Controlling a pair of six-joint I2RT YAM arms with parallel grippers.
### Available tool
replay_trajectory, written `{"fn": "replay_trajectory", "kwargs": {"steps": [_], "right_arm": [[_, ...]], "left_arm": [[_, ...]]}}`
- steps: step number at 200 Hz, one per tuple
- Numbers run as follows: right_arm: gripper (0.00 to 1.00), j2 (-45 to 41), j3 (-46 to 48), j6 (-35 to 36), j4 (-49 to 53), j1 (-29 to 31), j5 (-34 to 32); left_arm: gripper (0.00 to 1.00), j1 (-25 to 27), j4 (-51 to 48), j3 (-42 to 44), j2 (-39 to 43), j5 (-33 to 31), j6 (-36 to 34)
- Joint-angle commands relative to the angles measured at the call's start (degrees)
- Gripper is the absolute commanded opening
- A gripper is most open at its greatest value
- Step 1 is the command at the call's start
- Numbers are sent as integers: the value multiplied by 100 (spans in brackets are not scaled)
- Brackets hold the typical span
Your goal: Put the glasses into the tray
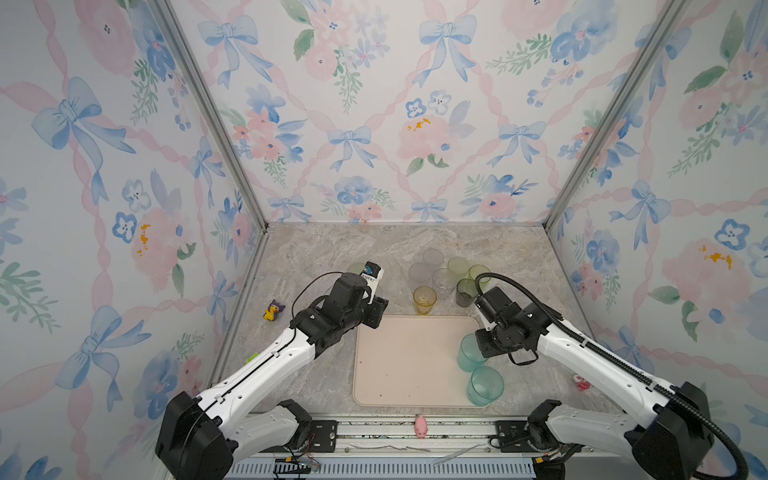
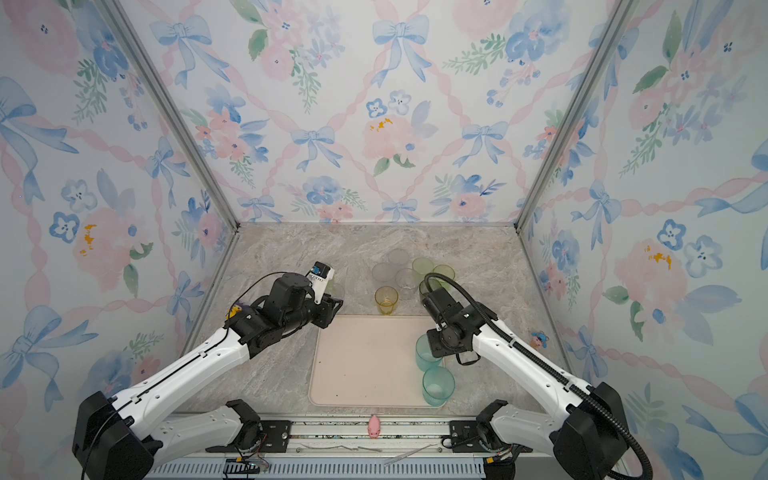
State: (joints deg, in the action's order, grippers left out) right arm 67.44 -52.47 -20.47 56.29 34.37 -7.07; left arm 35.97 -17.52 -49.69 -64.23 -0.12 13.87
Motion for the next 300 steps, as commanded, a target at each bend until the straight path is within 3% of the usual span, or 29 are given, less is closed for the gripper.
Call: {"fn": "replay_trajectory", "kwargs": {"steps": [1,33,61,118,156,227,300], "right_arm": [[53,-223,-195,15,159,-123,70],[66,-526,-694,170,435,-308,133],[71,-740,-1329,400,700,-654,231],[72,-876,-2119,527,362,-849,231],[72,-682,-2036,454,-186,-850,473],[71,-288,-2066,652,-487,-878,584],[71,-265,-1803,687,-728,-1085,843]], "left_arm": [[44,-38,-137,-177,-23,62,-68],[43,-44,-268,-357,-188,-22,-153],[45,-192,-595,-717,-326,-434,-348],[34,-1778,-860,-1560,-1109,246,-631],[29,-2413,-1197,-2397,-2067,731,-701],[25,-2635,-1877,-3318,-3295,1124,-908],[25,-2616,-2018,-3509,-3843,687,-967]]}}
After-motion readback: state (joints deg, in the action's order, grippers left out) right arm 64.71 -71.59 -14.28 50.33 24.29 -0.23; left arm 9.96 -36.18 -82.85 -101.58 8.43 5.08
